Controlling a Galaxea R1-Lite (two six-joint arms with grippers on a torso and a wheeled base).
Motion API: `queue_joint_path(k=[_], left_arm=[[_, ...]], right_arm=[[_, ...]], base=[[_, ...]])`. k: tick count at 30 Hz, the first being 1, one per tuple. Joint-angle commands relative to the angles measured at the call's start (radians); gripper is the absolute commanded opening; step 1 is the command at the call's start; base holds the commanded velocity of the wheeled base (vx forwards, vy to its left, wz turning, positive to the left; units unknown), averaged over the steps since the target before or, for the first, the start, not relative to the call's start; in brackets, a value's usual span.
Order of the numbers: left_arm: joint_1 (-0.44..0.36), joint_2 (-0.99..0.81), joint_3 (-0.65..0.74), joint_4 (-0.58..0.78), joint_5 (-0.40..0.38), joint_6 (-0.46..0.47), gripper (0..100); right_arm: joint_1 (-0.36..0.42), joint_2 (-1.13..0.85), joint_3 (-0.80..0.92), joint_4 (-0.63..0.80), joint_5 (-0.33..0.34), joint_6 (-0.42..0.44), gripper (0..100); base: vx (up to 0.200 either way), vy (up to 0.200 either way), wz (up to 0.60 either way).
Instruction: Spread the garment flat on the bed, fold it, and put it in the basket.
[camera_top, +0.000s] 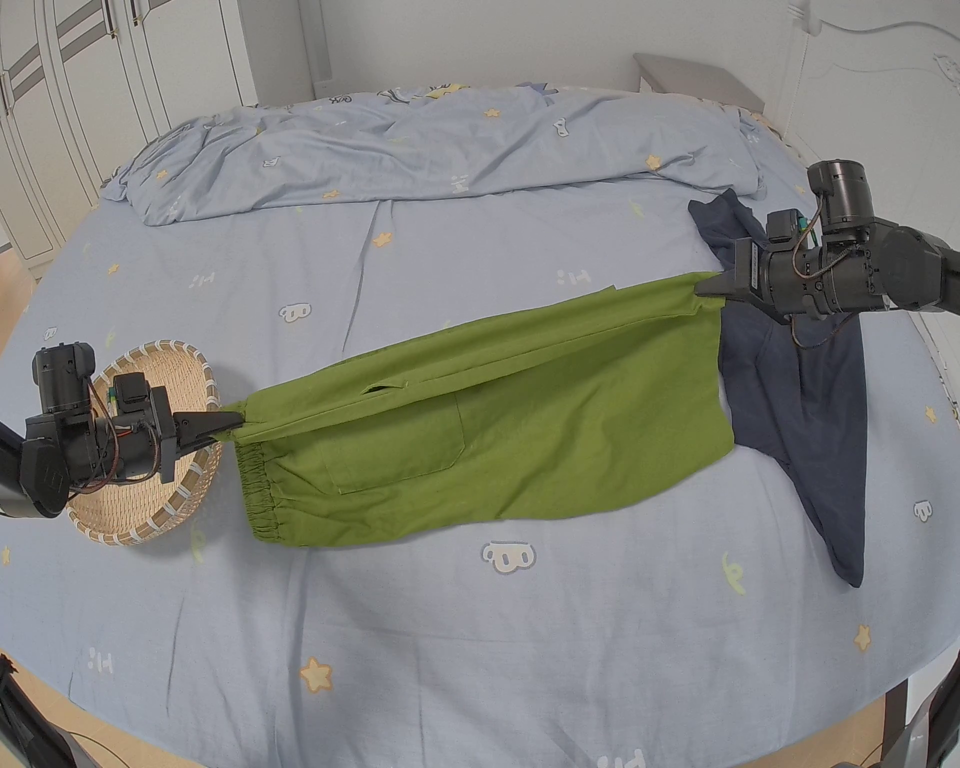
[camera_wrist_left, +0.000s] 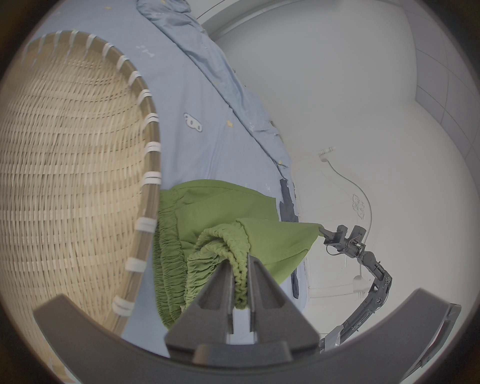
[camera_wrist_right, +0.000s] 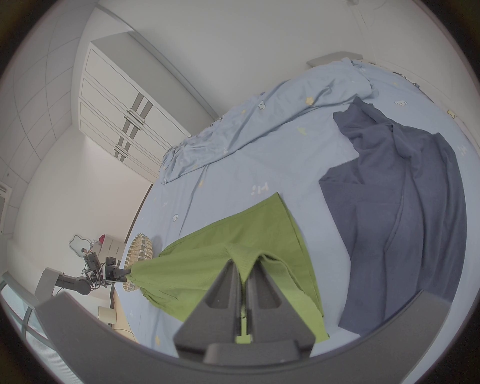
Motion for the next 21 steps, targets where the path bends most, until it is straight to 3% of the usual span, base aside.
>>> queue_joint_path(k=[1, 17, 21], left_arm=[[0.023, -0.018, 0.034, 0.001, -0.003, 0.002, 0], [0.02, -0.003, 0.05, -0.064, 0.005, 0.002, 0], [0.017, 0.002, 0.045, -0.064, 0.007, 0.002, 0]], right_arm=[[0.004, 0.019, -0.046, 0.001, -0.006, 0.0, 0], [0.001, 0.125, -0.245, 0.103, -0.019, 0.0, 0], [0.006, 0.143, -0.245, 0.124, -0.068, -0.003, 0]], base=[[0.0, 0.0, 0.0], [0.0, 0.0, 0.0], [0.0, 0.0, 0.0]])
